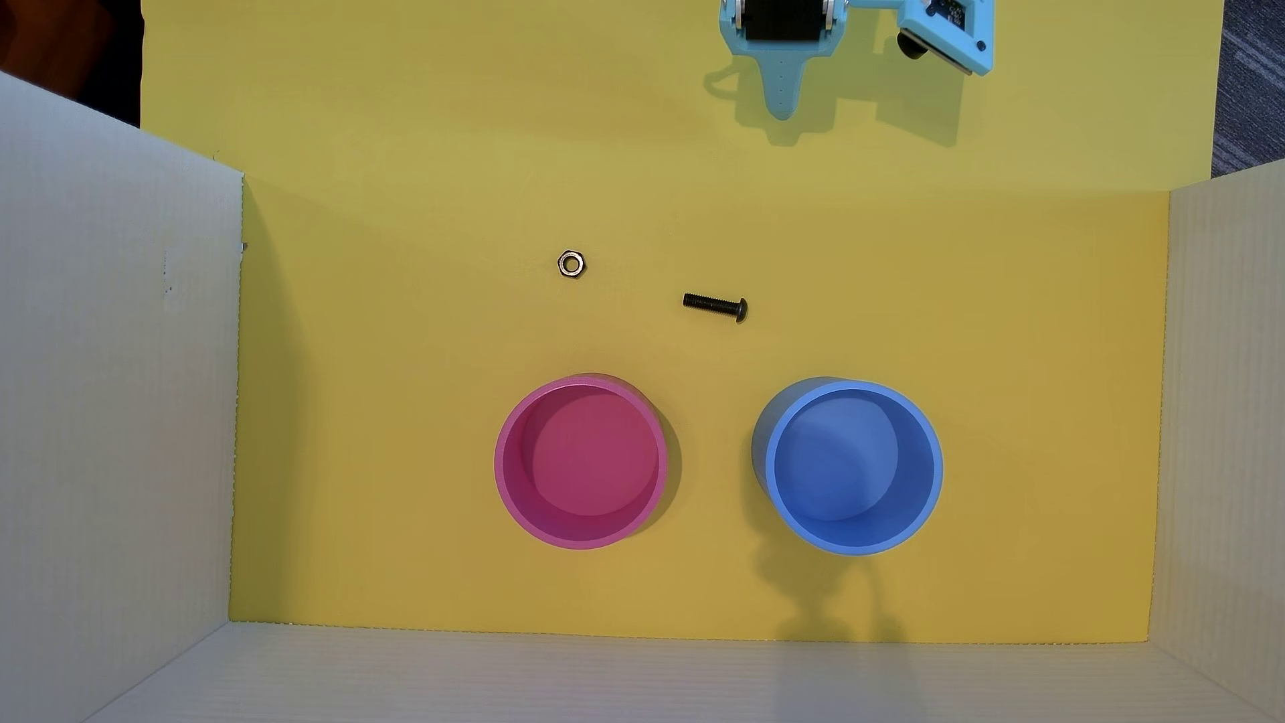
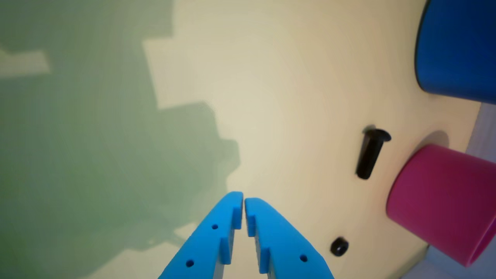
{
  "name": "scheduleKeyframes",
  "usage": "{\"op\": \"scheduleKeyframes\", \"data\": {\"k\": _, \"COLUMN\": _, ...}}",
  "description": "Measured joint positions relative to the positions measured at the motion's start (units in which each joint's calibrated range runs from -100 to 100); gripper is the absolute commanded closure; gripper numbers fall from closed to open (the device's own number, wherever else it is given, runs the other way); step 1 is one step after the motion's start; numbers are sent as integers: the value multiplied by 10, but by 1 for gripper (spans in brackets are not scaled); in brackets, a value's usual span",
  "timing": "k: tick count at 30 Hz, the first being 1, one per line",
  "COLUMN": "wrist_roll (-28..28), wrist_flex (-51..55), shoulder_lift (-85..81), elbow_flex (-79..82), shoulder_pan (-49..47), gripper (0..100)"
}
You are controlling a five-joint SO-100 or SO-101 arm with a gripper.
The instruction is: Pick up the bolt and place it in the pink box
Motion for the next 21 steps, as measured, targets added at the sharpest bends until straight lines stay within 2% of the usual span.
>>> {"op": "scheduleKeyframes", "data": {"k": 21, "wrist_roll": 0, "wrist_flex": 0, "shoulder_lift": 0, "elbow_flex": 0, "shoulder_pan": -7, "gripper": 99}}
